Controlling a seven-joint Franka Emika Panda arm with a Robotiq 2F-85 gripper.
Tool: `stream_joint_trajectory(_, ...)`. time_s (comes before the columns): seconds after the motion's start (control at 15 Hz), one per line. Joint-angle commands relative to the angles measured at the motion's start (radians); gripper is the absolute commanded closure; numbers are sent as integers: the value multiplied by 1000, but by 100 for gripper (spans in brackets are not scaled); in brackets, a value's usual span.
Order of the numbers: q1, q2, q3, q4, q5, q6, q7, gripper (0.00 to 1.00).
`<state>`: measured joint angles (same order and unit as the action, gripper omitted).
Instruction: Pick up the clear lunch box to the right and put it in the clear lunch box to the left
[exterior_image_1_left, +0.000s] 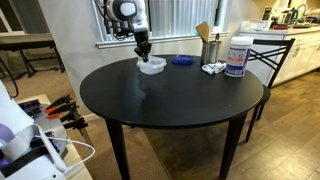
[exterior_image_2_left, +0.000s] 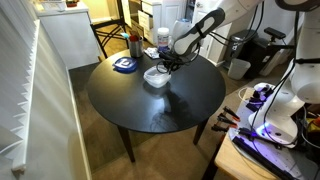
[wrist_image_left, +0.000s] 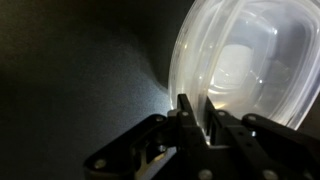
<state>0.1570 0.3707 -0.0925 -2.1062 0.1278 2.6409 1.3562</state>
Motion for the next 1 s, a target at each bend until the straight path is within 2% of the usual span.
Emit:
stream_joint_trajectory(0.0, 34, -1, -29, -22, -72, 26, 77, 56)
stream_joint_trajectory(0.53, 28, -104, 9, -70, -60, 9, 45, 4)
stream_joint_trajectory(0.67, 24, -129, 20, -72, -60, 11, 42, 0)
stream_joint_trajectory(0.93, 13, -164, 44, -68, -54, 8, 19, 0)
